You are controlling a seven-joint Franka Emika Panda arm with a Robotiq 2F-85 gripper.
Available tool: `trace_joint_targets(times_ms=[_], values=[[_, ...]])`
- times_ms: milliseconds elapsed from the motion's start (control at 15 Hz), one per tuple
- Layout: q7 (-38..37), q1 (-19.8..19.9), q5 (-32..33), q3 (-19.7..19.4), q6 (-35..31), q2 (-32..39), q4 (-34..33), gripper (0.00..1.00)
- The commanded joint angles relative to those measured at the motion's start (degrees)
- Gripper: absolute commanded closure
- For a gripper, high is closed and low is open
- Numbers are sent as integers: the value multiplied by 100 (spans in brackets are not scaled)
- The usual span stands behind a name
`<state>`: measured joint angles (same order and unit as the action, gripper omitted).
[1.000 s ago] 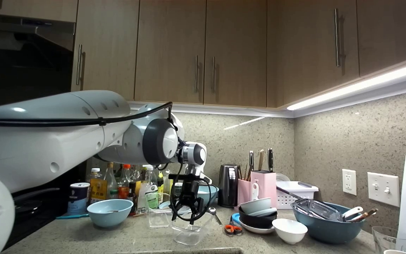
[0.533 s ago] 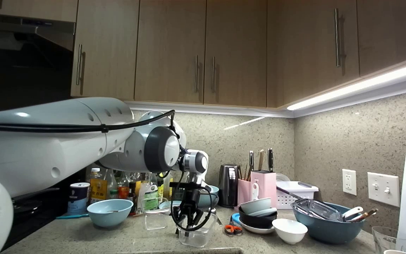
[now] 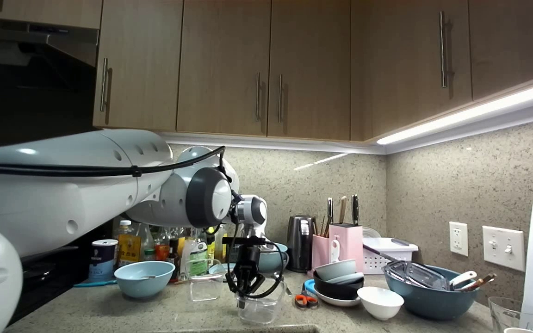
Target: Unstack the two containers on the table
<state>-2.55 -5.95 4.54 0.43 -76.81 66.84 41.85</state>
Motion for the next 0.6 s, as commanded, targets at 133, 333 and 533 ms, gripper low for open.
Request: trace_joint_targets(times_ms=[133, 333, 533], values=[[1511, -239, 646, -21, 437, 122, -258, 94], [2244, -362, 998, -58, 536, 242, -348, 94], [2654, -450, 1315, -113, 585, 340, -439, 95]])
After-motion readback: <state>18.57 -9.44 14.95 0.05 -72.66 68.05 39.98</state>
